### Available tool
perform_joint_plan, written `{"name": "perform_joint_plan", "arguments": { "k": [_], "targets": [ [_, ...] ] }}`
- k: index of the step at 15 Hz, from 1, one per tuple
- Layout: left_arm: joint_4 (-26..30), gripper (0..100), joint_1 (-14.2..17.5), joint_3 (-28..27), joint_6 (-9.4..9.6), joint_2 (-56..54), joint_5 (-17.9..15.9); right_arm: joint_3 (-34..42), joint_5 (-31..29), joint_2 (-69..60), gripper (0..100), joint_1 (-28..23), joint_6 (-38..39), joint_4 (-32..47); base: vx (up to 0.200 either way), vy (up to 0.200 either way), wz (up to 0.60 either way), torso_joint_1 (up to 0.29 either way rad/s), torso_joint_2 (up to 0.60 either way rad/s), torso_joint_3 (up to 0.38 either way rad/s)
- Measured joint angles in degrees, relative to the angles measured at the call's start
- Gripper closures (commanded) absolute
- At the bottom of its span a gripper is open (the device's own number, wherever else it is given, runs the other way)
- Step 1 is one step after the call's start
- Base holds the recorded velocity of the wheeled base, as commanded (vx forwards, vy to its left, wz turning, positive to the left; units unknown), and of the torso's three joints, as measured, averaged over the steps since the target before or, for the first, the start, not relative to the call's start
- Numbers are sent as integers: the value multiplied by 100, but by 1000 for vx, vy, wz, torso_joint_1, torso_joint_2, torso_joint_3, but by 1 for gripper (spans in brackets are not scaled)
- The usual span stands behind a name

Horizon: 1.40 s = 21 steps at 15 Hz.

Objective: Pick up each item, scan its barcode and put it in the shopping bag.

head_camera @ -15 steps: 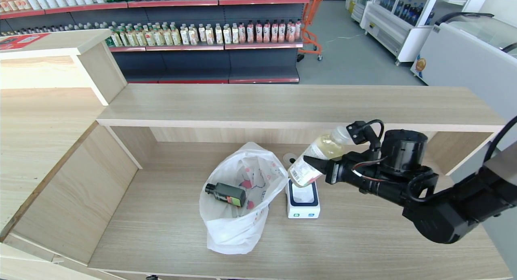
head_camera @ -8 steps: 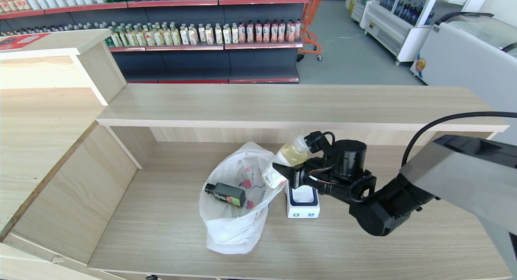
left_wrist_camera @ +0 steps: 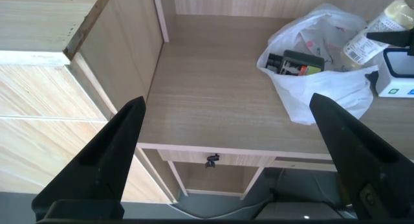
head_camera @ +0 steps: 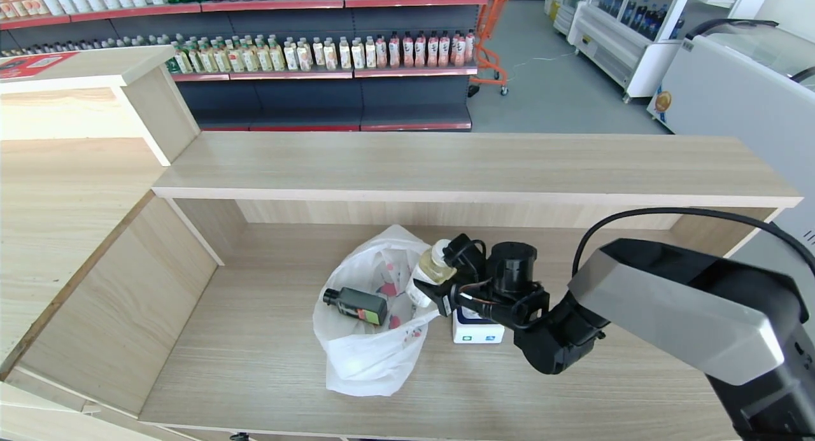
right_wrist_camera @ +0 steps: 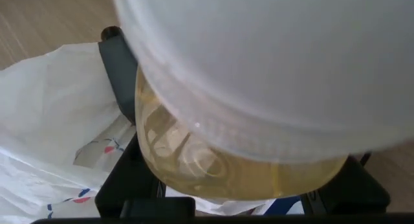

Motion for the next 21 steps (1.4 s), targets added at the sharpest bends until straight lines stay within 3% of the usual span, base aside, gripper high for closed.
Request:
{"name": "perform_joint_plan", "arguments": {
  "k": [11,12,15,21],
  "targets": [
    [0,0,0,0,-2,0,0,-1001,32,852,100,140,-107,6,0,0,0,0,0,0],
    [0,0,0,-2,0,0,0,-1001,29,898,0,129,-118,-6,0,0,0,0,0,0],
    [0,0,0,-2,-2,0,0,-918,32,850,0,123,227,6,0,0,0,0,0,0],
    [0,0,0,-2,0,0,0,250,84,-540,0,62,2068,611,0,0,0,0,0,0]
  ]
}}
